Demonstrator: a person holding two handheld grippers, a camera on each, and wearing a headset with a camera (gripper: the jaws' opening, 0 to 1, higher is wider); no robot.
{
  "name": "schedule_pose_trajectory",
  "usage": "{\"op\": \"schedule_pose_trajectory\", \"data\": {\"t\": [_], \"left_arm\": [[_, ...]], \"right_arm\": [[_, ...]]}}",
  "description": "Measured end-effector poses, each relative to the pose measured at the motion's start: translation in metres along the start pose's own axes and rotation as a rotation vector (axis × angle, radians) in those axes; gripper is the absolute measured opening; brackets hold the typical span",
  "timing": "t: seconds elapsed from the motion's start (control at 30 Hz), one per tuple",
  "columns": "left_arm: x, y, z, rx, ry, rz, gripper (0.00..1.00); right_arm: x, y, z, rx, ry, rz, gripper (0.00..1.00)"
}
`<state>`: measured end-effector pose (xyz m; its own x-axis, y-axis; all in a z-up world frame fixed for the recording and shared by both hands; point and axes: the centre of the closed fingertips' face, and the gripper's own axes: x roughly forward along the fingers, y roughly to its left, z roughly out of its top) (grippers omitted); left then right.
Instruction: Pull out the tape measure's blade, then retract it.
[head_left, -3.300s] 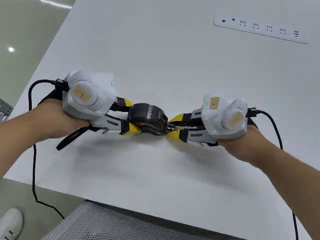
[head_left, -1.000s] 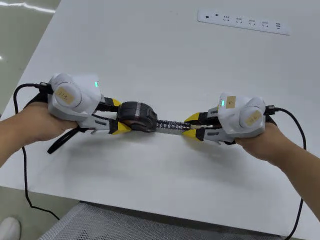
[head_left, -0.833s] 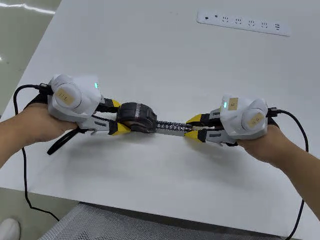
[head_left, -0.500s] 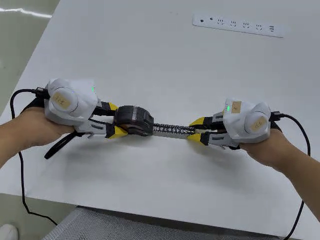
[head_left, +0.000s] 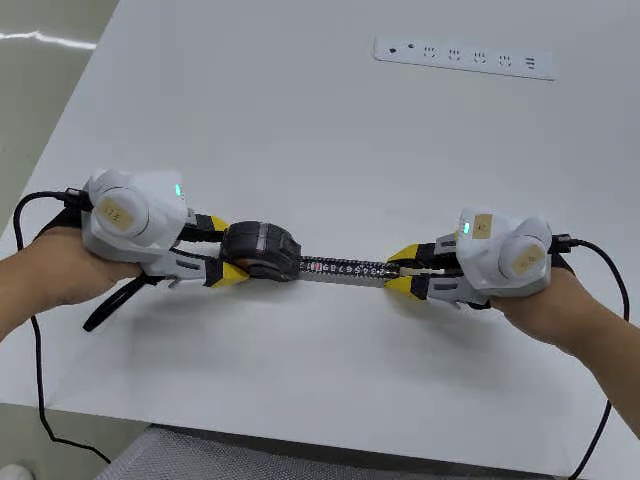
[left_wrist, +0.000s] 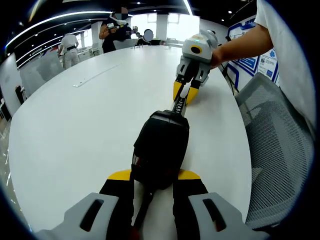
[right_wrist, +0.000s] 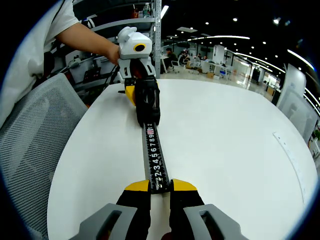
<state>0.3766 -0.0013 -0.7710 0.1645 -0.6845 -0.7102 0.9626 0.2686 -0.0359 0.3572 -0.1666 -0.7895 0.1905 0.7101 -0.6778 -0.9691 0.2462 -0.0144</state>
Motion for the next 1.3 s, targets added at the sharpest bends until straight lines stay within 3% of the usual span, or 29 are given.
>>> {"op": "schedule_pose_trajectory", "data": {"t": [0.5, 1.3], "left_arm": [[0.0, -0.001, 0.0, 0.0, -0.001, -0.001, 0.24], [0.0, -0.001, 0.001, 0.016, 0.007, 0.005, 0.24]], "right_arm": [[-0.02, -0.006, -0.02, 0.017, 0.024, -0.022, 0.1], [-0.045, -0.003, -0.036, 0.012, 0.065, -0.049, 0.09]]}}
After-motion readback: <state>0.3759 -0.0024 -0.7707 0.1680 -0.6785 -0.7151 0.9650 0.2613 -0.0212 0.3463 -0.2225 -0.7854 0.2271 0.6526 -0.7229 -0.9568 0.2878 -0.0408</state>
